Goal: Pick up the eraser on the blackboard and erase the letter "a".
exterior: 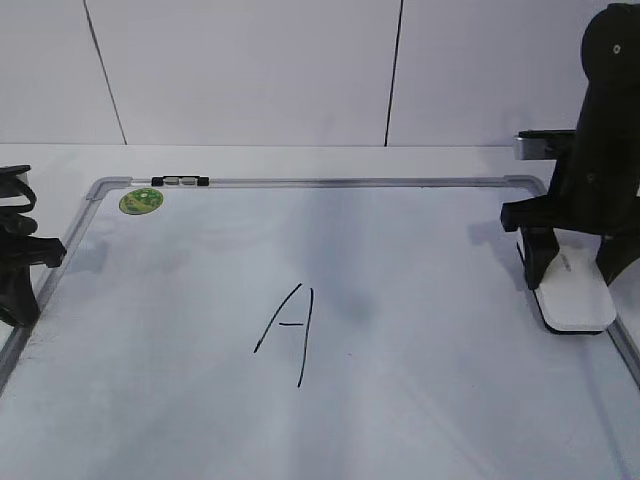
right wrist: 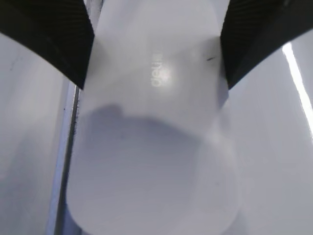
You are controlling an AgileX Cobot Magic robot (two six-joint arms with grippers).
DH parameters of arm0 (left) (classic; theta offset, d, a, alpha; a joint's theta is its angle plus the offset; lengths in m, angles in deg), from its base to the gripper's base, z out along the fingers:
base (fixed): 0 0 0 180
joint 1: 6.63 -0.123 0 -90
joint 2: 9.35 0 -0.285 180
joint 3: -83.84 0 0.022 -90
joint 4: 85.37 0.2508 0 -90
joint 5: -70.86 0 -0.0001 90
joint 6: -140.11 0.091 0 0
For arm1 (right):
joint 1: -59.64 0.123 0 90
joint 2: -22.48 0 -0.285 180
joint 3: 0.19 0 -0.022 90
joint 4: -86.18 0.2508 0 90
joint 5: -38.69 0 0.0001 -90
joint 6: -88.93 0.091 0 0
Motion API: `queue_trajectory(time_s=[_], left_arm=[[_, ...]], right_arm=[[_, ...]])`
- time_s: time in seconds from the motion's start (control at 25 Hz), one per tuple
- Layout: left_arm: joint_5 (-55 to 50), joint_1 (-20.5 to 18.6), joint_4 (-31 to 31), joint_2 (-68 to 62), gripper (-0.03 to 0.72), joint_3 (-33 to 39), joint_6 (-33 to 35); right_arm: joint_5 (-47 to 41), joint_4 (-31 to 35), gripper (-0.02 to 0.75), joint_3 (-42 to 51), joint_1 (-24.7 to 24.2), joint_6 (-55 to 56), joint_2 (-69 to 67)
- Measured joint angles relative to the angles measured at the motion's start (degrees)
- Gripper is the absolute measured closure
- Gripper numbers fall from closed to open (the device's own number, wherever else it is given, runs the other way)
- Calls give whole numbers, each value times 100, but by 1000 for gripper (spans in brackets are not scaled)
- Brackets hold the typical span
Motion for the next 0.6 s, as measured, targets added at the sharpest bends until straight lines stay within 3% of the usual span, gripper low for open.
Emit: queue_trajectory(time_s=[0.6], left_arm=[[0, 0, 0, 0, 653, 0, 0]], right_arm=[[-13, -168, 197, 0, 0, -13, 0]])
